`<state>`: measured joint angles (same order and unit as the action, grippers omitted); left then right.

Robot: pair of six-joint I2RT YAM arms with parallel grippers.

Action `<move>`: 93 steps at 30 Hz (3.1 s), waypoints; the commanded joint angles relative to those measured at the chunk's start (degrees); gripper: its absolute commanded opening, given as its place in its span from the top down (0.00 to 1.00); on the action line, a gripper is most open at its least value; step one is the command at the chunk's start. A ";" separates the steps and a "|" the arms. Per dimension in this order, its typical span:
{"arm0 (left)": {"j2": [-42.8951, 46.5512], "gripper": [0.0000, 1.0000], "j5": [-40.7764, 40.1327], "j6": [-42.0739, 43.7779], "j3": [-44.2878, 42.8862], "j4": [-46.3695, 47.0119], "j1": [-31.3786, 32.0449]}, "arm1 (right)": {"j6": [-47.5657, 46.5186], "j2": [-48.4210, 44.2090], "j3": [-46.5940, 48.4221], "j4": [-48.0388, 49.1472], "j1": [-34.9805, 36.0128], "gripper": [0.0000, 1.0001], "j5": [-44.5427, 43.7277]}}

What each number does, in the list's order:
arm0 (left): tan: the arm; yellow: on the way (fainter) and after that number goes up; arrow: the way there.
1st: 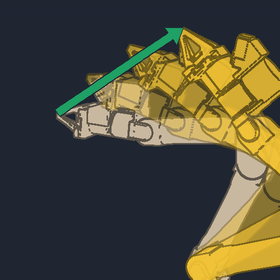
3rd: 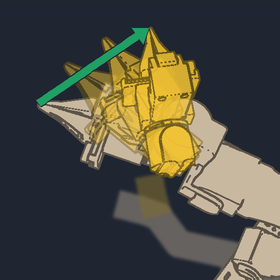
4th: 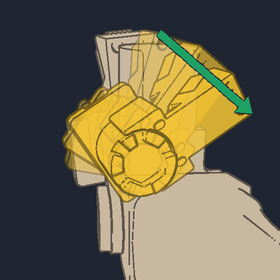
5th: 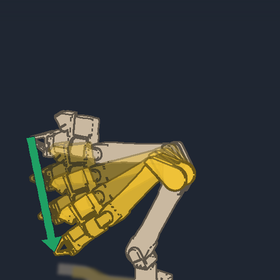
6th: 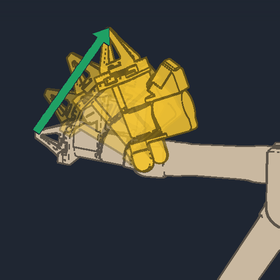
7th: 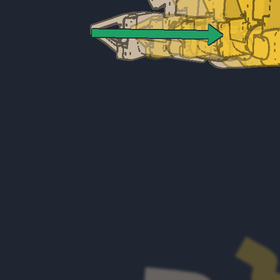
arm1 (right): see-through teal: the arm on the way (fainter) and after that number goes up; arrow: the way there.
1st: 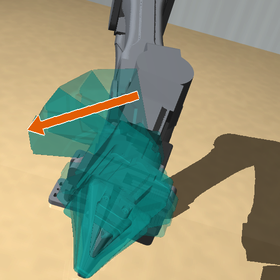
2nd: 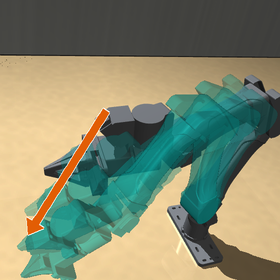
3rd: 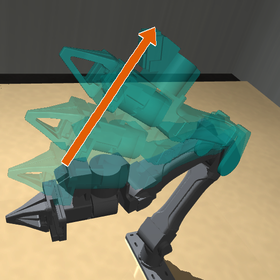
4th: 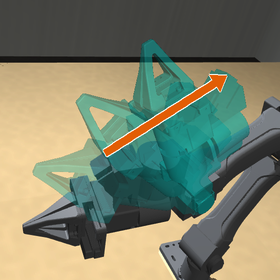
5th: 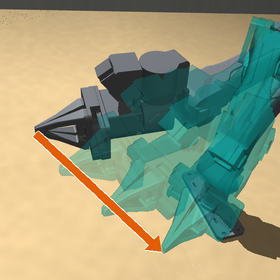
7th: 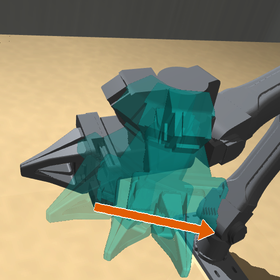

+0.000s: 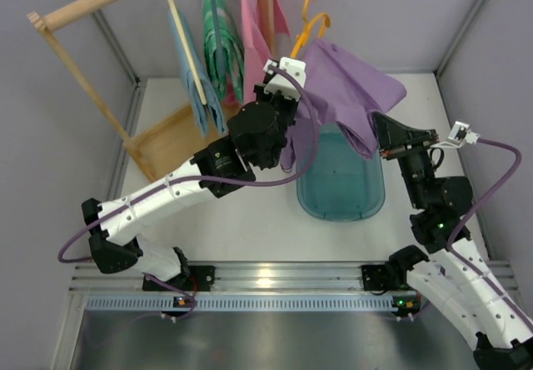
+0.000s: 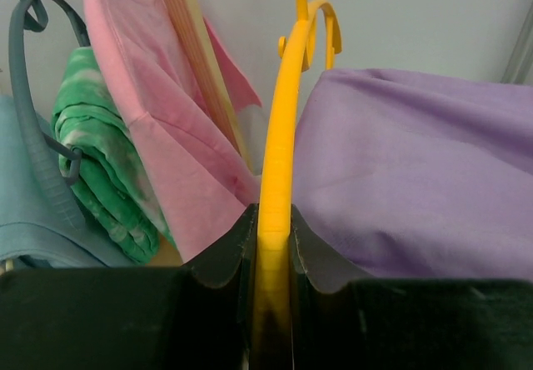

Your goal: Remove the trousers from the hanger

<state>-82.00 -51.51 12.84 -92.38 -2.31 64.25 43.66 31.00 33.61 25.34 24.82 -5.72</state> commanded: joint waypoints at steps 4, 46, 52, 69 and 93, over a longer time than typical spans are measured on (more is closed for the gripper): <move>1.93 1.00 -7.03 5.26 -0.17 10.30 -1.14 | -7.17 -4.72 9.80 -8.98 -0.56 1.00 -6.75; -3.08 1.00 14.23 -9.68 -7.64 0.46 -12.22 | -14.48 -21.36 -1.18 -40.64 15.70 1.00 -20.40; -0.53 1.00 19.42 -10.29 -5.71 0.55 -12.04 | -15.62 -8.77 2.69 -37.84 15.61 0.31 -15.74; 1.40 1.00 19.79 -11.25 -4.65 0.46 -9.93 | -34.87 12.93 14.12 -15.33 18.50 0.01 11.61; -6.86 1.00 -1.40 -11.70 -16.52 0.64 -3.96 | -62.02 38.34 15.53 12.86 51.38 0.01 -50.62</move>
<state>-90.52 -50.28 1.54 -104.40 -10.50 59.75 -13.19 68.31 50.43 25.30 75.40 -49.17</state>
